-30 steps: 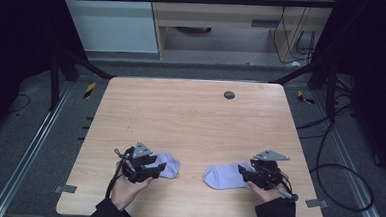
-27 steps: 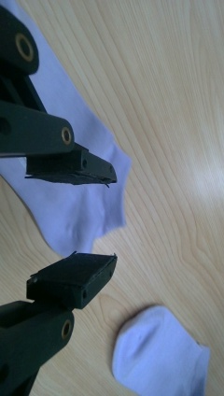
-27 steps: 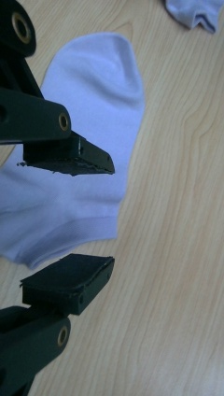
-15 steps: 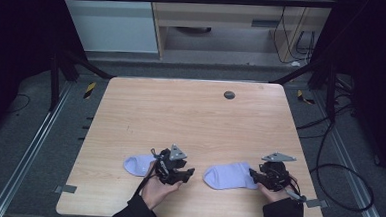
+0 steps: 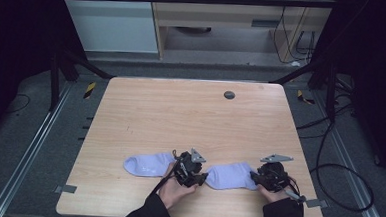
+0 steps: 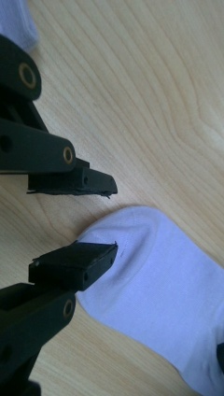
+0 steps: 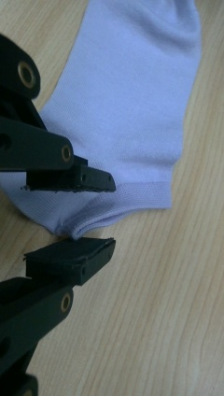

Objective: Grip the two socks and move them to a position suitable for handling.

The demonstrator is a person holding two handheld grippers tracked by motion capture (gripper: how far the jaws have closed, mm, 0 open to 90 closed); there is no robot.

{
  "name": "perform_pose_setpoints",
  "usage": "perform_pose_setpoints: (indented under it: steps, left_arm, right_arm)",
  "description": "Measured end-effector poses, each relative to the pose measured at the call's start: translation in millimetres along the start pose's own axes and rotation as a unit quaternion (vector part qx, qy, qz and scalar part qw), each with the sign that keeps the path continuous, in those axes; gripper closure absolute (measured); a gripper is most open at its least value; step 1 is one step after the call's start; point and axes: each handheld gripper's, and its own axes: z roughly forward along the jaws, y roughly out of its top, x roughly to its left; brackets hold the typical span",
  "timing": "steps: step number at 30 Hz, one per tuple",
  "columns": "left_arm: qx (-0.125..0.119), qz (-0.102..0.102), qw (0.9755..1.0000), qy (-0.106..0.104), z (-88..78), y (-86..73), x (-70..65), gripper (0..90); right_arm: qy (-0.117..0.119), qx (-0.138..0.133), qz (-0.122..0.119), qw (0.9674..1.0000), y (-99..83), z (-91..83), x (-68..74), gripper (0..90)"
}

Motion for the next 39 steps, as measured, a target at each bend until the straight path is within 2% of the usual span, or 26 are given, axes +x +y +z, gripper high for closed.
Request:
perform_pose_setpoints:
  steps: [7, 12, 16, 20, 27, 31, 36, 39]
  left_arm:
    - [0.009, -0.007, 0.9999, 0.001, 9.6, 0.1, -3.9, 70.8]
    - [0.008, -0.011, 0.9999, 0.005, 11.2, 1.4, -5.5, 76.5]
    - [0.011, -0.012, 0.9999, 0.003, 11.6, 1.6, -7.2, 85.2]
    - [0.004, -0.011, 0.9999, 0.005, 10.6, 1.3, -7.1, 88.6]
    - [-0.007, -0.006, 0.9999, 0.003, -10.9, -0.2, 1.9, 88.8]
    - [-0.006, -0.006, 0.9999, 0.007, -27.9, -5.7, 11.9, 88.8]
    - [-0.001, -0.01, 0.9999, 0.008, -48.2, -23.1, 24.9, 88.8]
    - [0.004, -0.012, 0.9999, 0.007, -54.7, -33.6, 29.3, 88.8]
  right_arm:
    - [0.003, 0.008, -0.003, 1.0, -0.1, 0.8, 2.4, 76.0]
    - [-0.007, 0.007, -0.008, 0.9999, -0.1, 0.5, 4.5, 84.0]
    - [-0.007, 0.006, -0.009, 0.9999, 0.1, 0.0, 5.4, 85.7]
    - [-0.003, 0.0, -0.011, 0.9999, 1.3, -2.4, 7.7, 85.9]
    - [0.012, -0.026, -0.015, 0.9995, 6.4, -16.0, 18.5, 86.0]
    - [0.026, -0.037, -0.02, 0.9988, 10.0, -21.3, 31.4, 86.0]
    - [0.047, -0.045, -0.034, 0.9973, 15.0, -23.0, 52.6, 86.0]
    - [0.058, -0.046, -0.043, 0.9963, 17.8, -21.9, 66.0, 86.0]
